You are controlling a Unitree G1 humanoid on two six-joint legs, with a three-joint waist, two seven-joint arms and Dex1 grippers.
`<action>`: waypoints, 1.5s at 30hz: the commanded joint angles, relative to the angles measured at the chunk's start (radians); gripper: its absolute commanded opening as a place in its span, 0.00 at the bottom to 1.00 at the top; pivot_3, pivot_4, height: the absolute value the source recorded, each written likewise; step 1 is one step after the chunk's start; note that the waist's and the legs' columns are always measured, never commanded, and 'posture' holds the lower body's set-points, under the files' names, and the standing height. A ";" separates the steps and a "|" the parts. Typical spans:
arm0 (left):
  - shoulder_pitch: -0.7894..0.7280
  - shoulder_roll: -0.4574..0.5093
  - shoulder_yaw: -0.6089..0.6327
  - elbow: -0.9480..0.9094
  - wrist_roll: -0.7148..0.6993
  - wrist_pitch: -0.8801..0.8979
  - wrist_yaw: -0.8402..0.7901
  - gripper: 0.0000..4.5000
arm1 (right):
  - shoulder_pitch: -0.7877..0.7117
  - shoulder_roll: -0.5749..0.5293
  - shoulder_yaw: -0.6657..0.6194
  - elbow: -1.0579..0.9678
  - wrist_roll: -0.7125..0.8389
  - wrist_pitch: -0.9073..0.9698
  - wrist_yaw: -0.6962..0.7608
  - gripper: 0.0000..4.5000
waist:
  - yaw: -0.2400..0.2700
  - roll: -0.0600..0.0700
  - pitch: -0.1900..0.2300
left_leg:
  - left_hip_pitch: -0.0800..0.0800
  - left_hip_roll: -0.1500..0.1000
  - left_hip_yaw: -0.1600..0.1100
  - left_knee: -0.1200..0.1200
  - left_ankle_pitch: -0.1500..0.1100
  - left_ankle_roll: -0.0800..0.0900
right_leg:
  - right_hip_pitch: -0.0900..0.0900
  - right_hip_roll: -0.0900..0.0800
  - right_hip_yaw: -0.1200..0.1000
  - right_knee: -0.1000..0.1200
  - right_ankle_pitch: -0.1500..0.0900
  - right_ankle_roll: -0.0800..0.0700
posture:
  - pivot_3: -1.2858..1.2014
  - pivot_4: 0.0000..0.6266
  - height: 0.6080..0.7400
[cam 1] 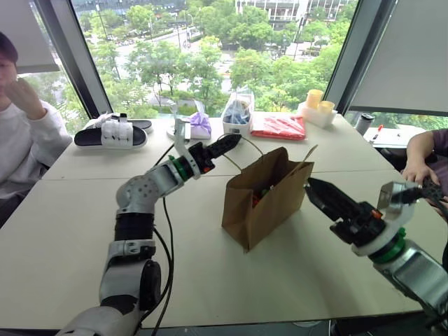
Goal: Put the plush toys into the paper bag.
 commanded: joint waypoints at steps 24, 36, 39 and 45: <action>0.316 0.200 -0.389 -0.385 0.212 -0.232 -0.367 1.00 | -0.219 0.022 0.261 0.121 -0.406 0.081 0.089 0.01 | 0.026 0.000 0.000 | -0.001 0.000 0.001 0.000 0.000 0.000 | 0.000 -0.002 0.001 -0.003 -0.002 -0.004 | 0.52 0.24 1.00; 0.262 0.138 -0.581 -0.356 0.444 -0.413 -0.378 1.00 | -0.287 0.123 0.266 0.144 -0.464 0.090 0.038 0.01 | 0.025 0.001 0.000 | -0.001 0.000 0.001 -0.001 0.000 0.000 | 0.000 -0.001 0.001 -0.003 0.000 -0.001 | 0.52 0.24 1.00; 0.256 0.103 -0.594 -0.334 0.489 -0.416 -0.326 1.00 | -0.290 0.130 0.264 0.134 -0.459 0.096 0.035 0.01 | 0.025 0.001 0.000 | -0.001 0.000 0.001 -0.001 0.000 0.000 | 0.000 -0.001 0.001 -0.003 0.000 -0.001 | 0.52 0.24 1.00; 0.246 0.050 -0.607 -0.288 0.573 -0.443 -0.251 1.00 | -0.286 0.132 0.253 0.119 -0.442 0.106 0.037 0.01 | 0.025 0.001 0.000 | -0.001 0.000 0.001 0.000 0.000 0.000 | 0.000 -0.001 0.000 -0.002 0.000 -0.001 | 0.52 0.24 1.00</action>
